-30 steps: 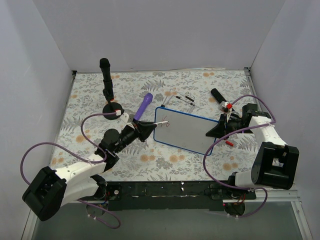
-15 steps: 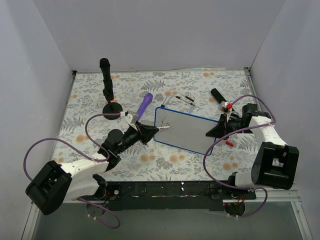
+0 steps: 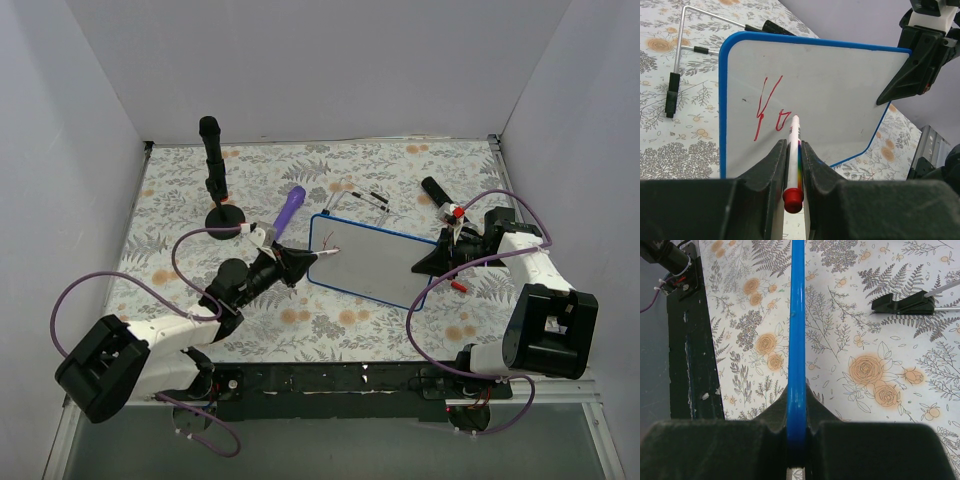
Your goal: Write a sentence on the whiteboard
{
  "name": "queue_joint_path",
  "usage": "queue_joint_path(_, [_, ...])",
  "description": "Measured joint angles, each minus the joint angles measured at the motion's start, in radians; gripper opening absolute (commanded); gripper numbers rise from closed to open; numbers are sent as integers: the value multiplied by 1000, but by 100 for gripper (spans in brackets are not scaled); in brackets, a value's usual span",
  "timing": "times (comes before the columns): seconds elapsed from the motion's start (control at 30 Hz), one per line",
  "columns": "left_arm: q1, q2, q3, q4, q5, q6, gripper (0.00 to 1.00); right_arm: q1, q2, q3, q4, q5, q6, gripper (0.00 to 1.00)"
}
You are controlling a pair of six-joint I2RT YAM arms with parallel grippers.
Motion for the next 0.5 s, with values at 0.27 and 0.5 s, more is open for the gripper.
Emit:
queue_joint_path(0.27, [-1, 54, 6, 16, -11, 7, 0, 0, 0, 0, -1, 0, 1, 1])
queue_joint_path(0.5, [-5, 60, 14, 18, -5, 7, 0, 0, 0, 0, -1, 0, 1, 1])
